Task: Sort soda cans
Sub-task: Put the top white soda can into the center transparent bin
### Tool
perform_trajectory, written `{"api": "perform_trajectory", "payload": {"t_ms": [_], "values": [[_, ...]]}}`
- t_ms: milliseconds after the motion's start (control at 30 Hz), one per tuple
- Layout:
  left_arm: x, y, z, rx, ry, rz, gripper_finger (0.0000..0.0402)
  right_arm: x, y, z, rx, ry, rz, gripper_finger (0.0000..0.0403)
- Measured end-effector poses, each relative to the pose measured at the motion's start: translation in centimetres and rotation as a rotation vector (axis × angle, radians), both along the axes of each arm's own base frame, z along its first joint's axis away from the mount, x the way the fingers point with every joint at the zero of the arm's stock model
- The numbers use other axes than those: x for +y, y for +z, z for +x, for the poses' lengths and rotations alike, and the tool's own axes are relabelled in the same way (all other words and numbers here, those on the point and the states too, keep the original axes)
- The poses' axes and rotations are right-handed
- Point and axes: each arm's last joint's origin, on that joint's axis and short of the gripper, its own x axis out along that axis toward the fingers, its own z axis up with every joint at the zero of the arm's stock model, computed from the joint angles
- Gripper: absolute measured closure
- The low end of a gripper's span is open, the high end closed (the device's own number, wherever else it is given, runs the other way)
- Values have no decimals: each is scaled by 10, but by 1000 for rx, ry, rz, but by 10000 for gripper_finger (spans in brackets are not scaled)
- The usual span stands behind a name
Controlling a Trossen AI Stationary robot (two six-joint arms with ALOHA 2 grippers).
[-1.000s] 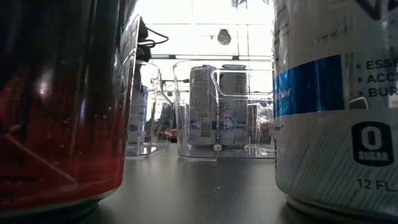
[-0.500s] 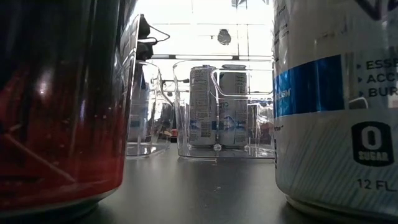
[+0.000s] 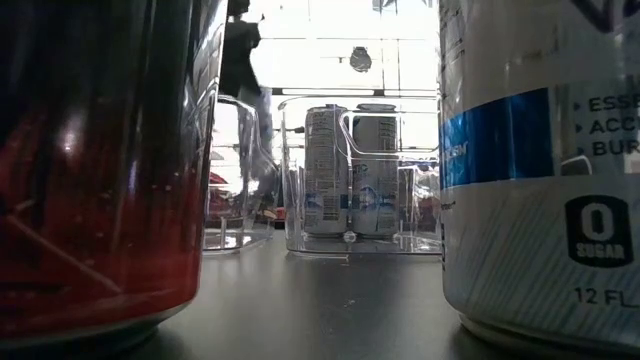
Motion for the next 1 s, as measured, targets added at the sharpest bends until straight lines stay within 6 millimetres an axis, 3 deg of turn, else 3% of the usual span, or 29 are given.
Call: {"api": "perform_trajectory", "payload": {"t_ms": [333,467,667,1000], "values": [[-32,90,10,-256,-119,144,125,0,0,0,0,1,0,57],[-50,112,13,-340,-184,177,125,0,0,0,6,14,-8,57],[-78,129,18,-420,-291,188,125,0,0,0,10,22,-12,57],[-119,130,29,-453,-393,133,125,0,0,0,10,22,-12,57]]}}
